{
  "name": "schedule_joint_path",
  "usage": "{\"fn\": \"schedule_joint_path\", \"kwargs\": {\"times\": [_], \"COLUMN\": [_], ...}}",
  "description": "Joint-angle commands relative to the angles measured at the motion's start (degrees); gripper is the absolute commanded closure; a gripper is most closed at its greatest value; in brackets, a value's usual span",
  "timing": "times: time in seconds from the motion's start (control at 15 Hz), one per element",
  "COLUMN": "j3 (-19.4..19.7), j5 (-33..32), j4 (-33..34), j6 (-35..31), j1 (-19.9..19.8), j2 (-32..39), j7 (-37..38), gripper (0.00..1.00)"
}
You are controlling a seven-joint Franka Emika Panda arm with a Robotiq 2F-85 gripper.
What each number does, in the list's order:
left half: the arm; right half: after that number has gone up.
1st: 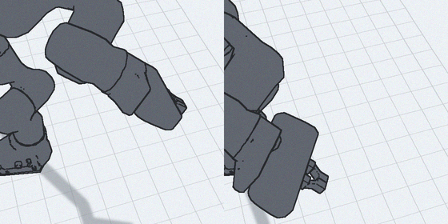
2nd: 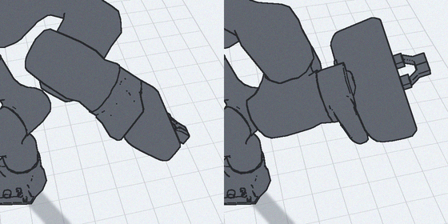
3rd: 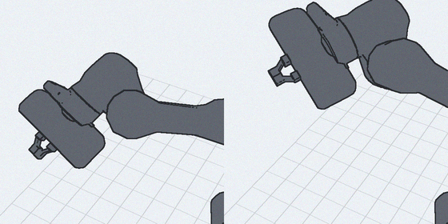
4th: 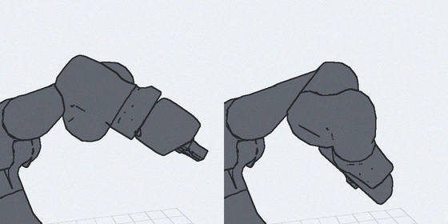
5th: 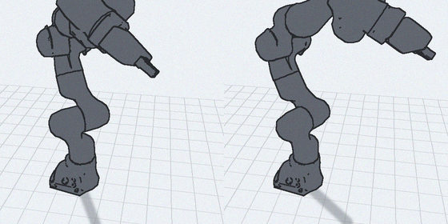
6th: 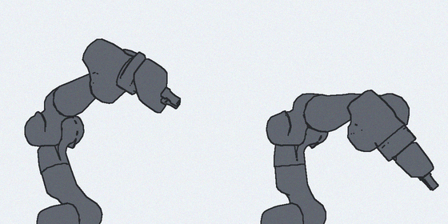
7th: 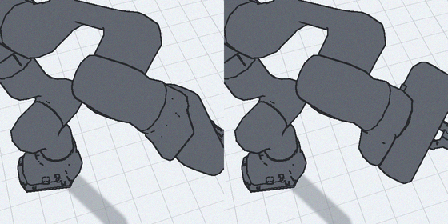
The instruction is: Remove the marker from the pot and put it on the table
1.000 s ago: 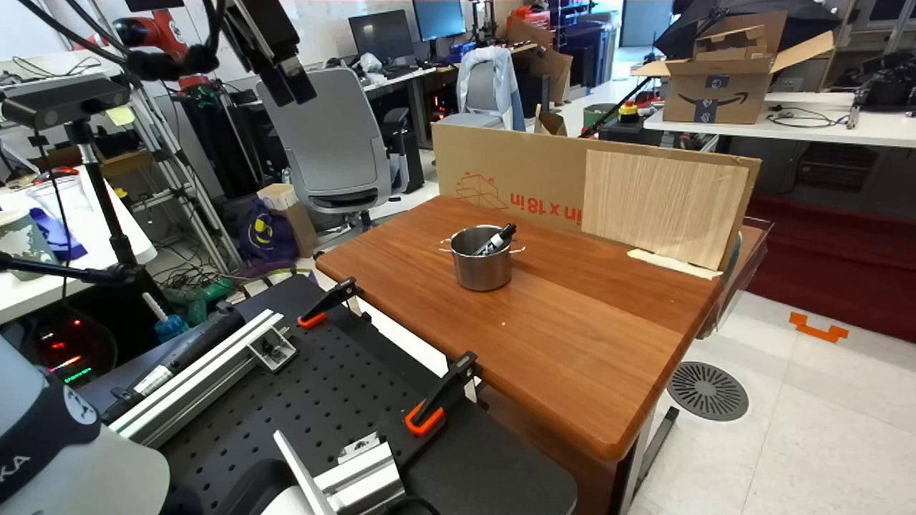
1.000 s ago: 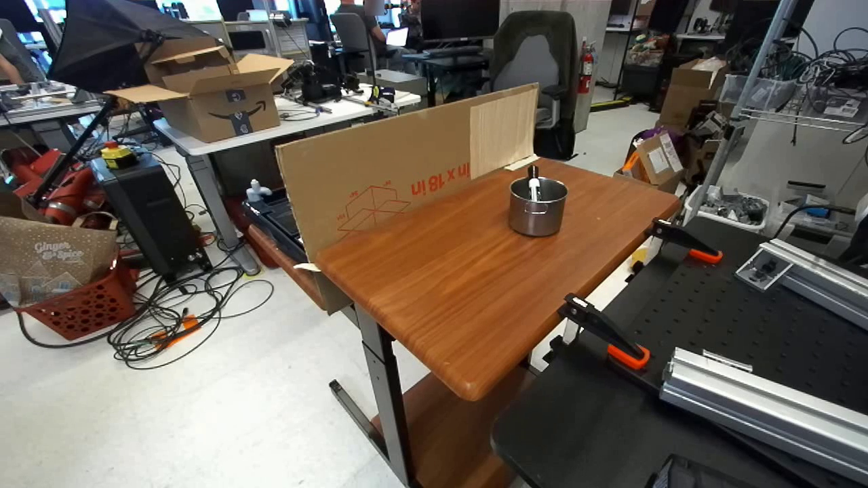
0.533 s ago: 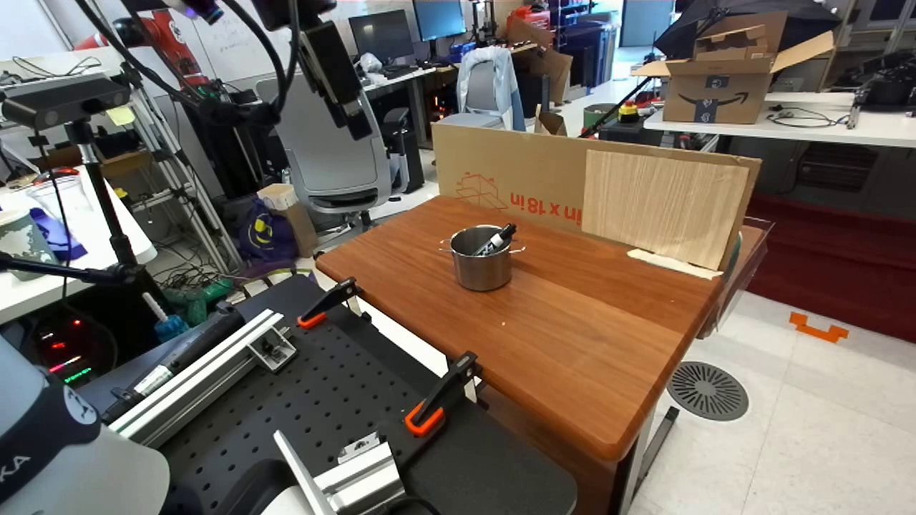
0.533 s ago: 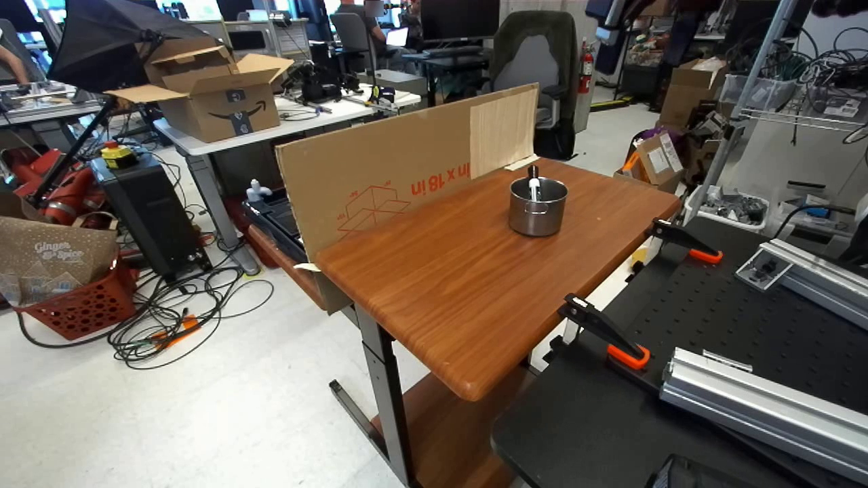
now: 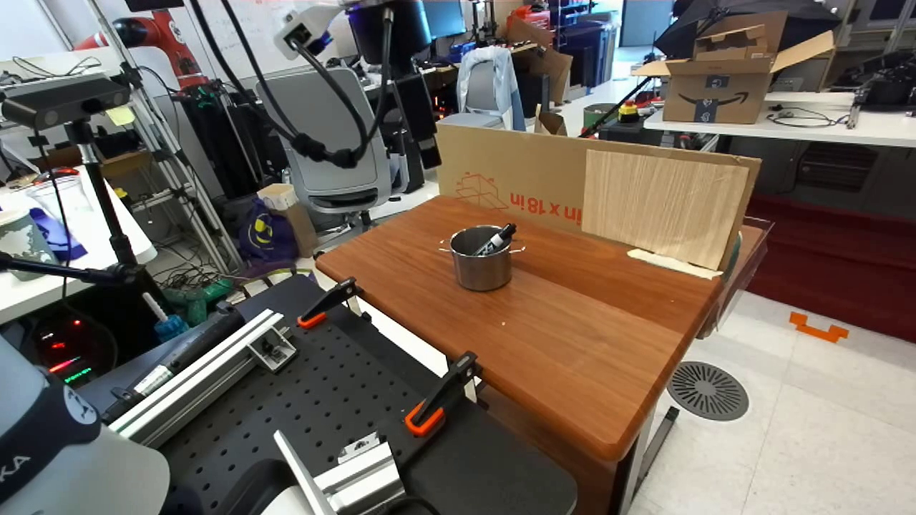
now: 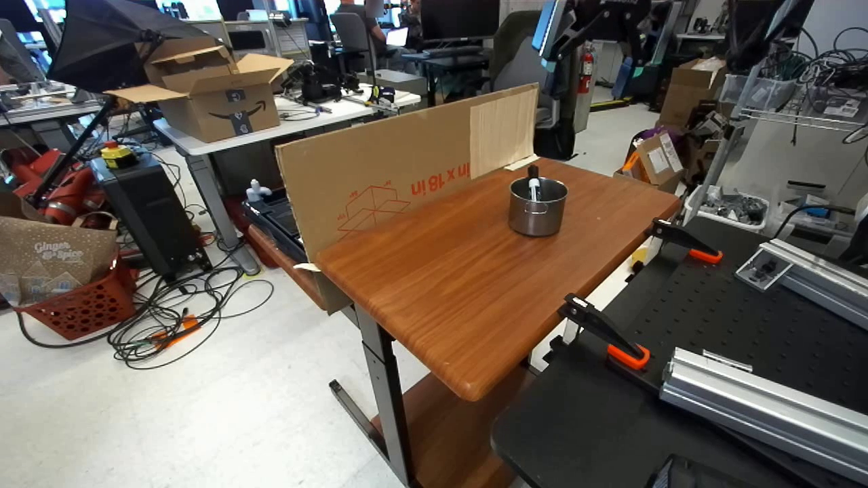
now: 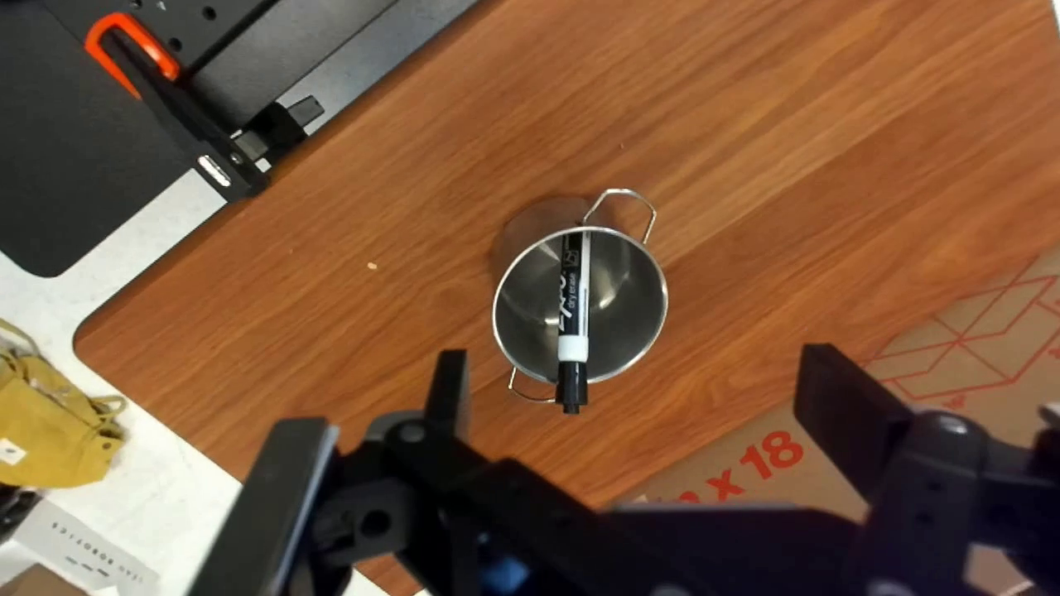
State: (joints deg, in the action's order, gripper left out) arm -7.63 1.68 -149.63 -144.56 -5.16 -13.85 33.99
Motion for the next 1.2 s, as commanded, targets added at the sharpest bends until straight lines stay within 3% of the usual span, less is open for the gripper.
{"fn": "schedule_joint_path", "kwargs": {"times": [0.0, 0.6, 1.13], "j3": [2.2, 8.5, 13.3], "j5": [1.9, 0.3, -0.4], "j4": [5.7, 16.1, 21.8], "j6": [-3.4, -10.5, -10.9], "j1": [0.3, 4.4, 9.4], "j2": [9.2, 28.1, 35.6], "j7": [3.0, 10.8, 15.3], "gripper": [0.00, 0.00, 0.00]}}
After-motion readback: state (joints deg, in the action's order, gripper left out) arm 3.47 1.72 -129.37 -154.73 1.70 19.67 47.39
